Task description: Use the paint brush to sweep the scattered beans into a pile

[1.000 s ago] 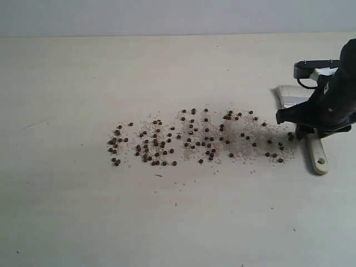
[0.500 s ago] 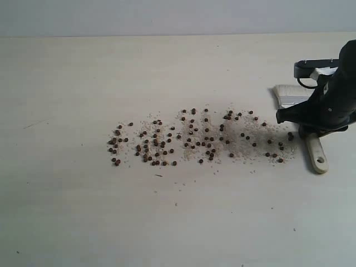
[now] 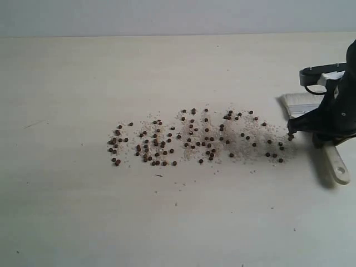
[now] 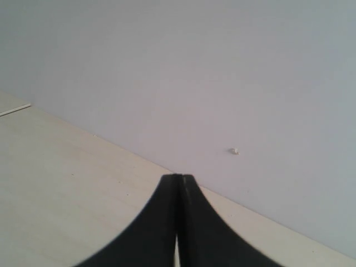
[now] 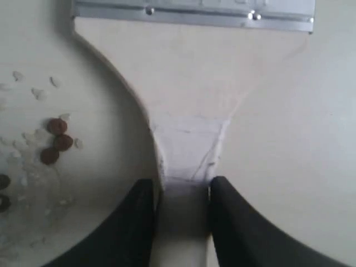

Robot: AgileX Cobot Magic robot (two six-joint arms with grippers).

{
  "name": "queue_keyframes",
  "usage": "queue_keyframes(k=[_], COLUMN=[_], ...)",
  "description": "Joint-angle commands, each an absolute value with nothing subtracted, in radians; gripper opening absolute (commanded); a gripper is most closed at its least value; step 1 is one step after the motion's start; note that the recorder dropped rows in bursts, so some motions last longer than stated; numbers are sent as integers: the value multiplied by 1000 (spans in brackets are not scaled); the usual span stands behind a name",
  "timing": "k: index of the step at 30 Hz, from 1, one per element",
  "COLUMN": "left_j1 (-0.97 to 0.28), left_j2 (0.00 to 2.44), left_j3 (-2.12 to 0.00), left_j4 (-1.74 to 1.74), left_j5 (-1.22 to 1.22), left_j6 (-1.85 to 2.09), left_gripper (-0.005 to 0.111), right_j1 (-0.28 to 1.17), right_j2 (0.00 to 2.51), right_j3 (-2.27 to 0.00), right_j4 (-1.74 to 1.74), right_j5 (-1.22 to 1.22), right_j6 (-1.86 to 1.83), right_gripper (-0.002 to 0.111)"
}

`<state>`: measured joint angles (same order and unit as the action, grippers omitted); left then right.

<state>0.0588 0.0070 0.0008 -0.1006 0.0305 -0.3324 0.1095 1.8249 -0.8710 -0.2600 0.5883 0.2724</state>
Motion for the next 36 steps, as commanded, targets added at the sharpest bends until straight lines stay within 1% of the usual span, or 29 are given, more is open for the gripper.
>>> queue_keyframes(k=[1, 6, 13, 20, 25, 36], left_j1=[61, 61, 61, 61, 61, 61], left_j2=[3, 3, 3, 3, 3, 3], left_j3=[0, 0, 0, 0, 0, 0], left_j4=[-108, -108, -108, -108, -108, -108], left_j5=[31, 31, 31, 31, 31, 31], left_j6=[-334, -334, -334, -334, -334, -334], left_gripper=[0, 0, 0, 0, 0, 0], right_j1=[104, 104, 104, 104, 104, 104], right_j2=[1813, 1811, 1827, 1778, 1699, 1687], right_j3=[-875, -891, -891, -937, -942, -944], right_j4=[-267, -225, -158, -153, -155, -98], right_j5=[629, 686, 661, 842, 873, 991], right_j6=[240, 173, 116, 78, 51, -27], right_gripper=[0, 0, 0, 0, 0, 0])
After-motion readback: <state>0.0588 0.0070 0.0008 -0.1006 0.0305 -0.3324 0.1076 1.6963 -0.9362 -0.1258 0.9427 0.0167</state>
